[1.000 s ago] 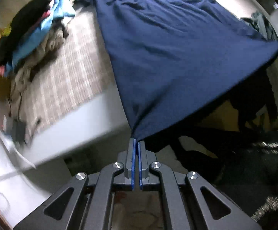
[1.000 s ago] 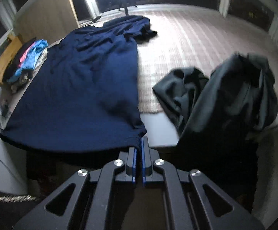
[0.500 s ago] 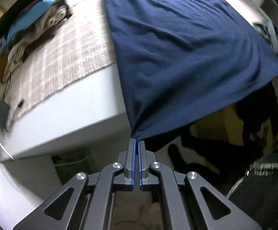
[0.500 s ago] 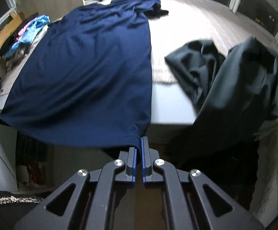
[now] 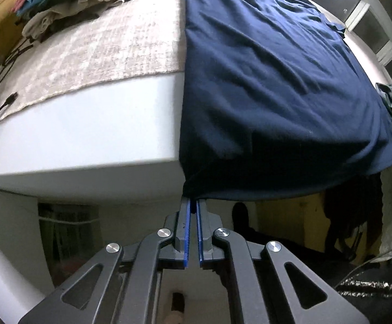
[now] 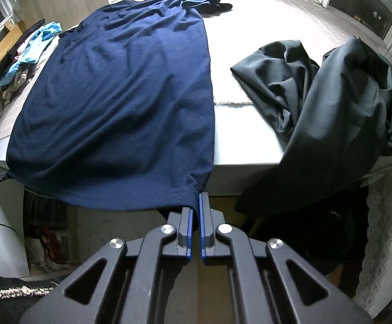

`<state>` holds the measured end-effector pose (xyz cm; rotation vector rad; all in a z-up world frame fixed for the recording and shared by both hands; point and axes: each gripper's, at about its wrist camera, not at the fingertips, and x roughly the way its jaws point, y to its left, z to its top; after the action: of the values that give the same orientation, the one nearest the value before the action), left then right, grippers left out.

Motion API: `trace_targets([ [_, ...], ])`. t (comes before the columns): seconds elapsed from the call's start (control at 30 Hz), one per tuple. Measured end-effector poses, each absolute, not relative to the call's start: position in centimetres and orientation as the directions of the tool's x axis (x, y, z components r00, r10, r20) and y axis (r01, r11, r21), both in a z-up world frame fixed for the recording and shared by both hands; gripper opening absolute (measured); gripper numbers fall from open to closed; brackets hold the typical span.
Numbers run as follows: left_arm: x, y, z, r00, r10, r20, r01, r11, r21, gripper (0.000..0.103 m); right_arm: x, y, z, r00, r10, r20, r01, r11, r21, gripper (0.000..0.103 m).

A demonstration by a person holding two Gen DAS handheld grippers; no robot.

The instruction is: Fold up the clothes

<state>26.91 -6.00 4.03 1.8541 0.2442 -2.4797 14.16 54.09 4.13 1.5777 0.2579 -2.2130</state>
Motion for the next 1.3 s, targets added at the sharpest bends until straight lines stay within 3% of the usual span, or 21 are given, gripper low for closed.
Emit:
trace_targets([
  [0.3,27.6,-7.3,8.0,-0.328,0.135,-0.935,0.087,-0.981,-0.172,0.001,14.6,54.8,5.1,-0.308,-0.248,-0.919,0.4,-0.91,0.112,0.004],
  [0.4,28.4,-7.3,9.2,-0.34,0.113,-0.933,0.06,-0.988,-0.142,0.001,14.5,55.2,5.1,-0.313,-0.245,-0.917,0.398,-0.911,0.108,0.004],
  [0.8,30.3,-6.3,7.4,-0.279,0.154,-0.948,-0.001,-0.987,-0.161,0.001,14.4,54.5,-0.3,-0.258,-0.221,-0.94,0.377,-0.92,0.112,0.005],
  [1.1,33.3,-9.2,6.1,-0.216,0.192,-0.958,0.032,-0.979,-0.203,0.002,16.1,57.1,-1.0,-0.198,-0.109,-0.974,0.403,-0.915,0.021,0.008],
  [1.17,32.4,-8.8,5.9,-0.231,0.226,-0.947,-0.003,-0.973,-0.231,0.008,16.1,57.8,-0.7,-0.199,-0.131,-0.971,0.387,-0.921,0.045,0.021],
  [1.23,31.3,-8.3,5.2,-0.222,0.226,-0.948,-0.053,-0.974,-0.22,0.02,16.1,58.1,-0.4,-0.201,-0.15,-0.968,0.382,-0.922,0.064,0.025],
  [1.3,30.5,-8.1,4.6,-0.209,0.218,-0.953,-0.081,-0.975,-0.206,0.022,16.2,57.7,0.0,-0.205,-0.167,-0.964,0.396,-0.915,0.075,0.026],
])
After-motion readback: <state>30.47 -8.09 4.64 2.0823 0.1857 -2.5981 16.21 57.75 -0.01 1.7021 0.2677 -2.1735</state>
